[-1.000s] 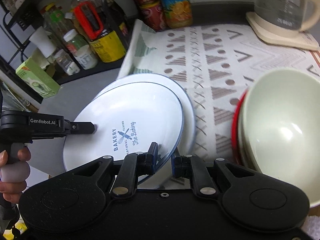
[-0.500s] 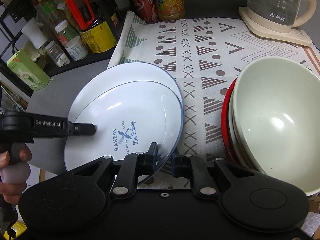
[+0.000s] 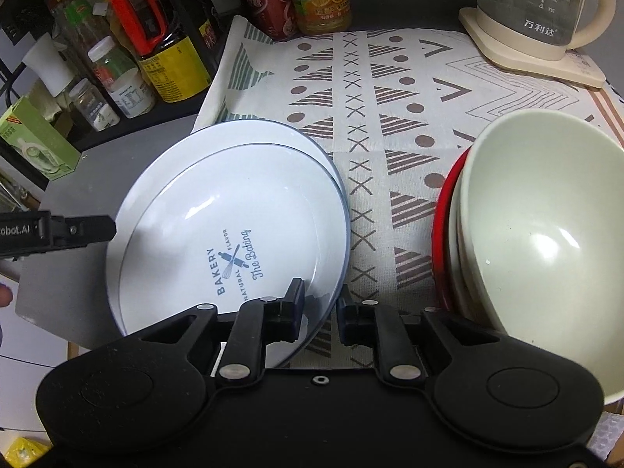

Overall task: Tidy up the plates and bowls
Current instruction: 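Open both grippers and release the 'Bakery X' plate, then move both tools toward the red bowl holding the green bowls, then close the left gripper on the red bowl stack rim while the right gripper also grips it, then carry the bowl stack with both grippers and lower it onto the plate stack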

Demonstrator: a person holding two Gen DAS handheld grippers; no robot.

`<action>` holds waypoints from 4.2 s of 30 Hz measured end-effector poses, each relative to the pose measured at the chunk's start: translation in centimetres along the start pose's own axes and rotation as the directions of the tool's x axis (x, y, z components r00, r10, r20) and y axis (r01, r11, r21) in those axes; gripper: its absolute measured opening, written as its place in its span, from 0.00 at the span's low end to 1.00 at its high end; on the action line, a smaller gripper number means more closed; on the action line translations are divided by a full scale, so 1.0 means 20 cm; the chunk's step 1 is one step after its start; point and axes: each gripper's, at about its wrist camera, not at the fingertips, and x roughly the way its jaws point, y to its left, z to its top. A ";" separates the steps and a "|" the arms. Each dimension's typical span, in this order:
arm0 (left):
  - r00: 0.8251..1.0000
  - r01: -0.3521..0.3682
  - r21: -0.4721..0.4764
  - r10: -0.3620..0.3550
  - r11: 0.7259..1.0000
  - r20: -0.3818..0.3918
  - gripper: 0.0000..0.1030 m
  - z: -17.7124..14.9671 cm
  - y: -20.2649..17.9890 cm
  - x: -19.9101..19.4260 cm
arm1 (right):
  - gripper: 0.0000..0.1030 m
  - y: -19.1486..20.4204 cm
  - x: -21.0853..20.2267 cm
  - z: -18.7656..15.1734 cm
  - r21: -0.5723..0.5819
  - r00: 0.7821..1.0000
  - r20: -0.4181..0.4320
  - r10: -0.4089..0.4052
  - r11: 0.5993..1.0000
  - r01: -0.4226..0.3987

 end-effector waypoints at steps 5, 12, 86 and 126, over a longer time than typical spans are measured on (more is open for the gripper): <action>0.999 0.012 -0.019 -0.013 1.000 -0.034 0.49 -0.03 0.03 0.07 | 0.22 0.02 0.02 -0.01 -0.017 1.000 -0.003 -0.011 1.000 0.011; 0.999 -0.005 -0.017 0.004 1.000 -0.037 0.49 -0.04 0.05 0.10 | 0.23 0.03 0.00 -0.01 -0.004 1.000 0.004 -0.020 1.000 0.020; 0.997 0.066 -0.191 -0.072 0.979 -0.021 0.32 -0.28 -1.06 0.34 | 0.30 -1.09 -0.17 0.04 0.073 0.994 -0.022 0.108 0.992 -0.106; 0.995 0.010 -0.257 0.016 0.966 0.102 0.32 -0.04 -0.40 -0.10 | 0.29 -0.32 -0.19 0.33 -0.038 0.968 0.052 0.245 0.969 -0.243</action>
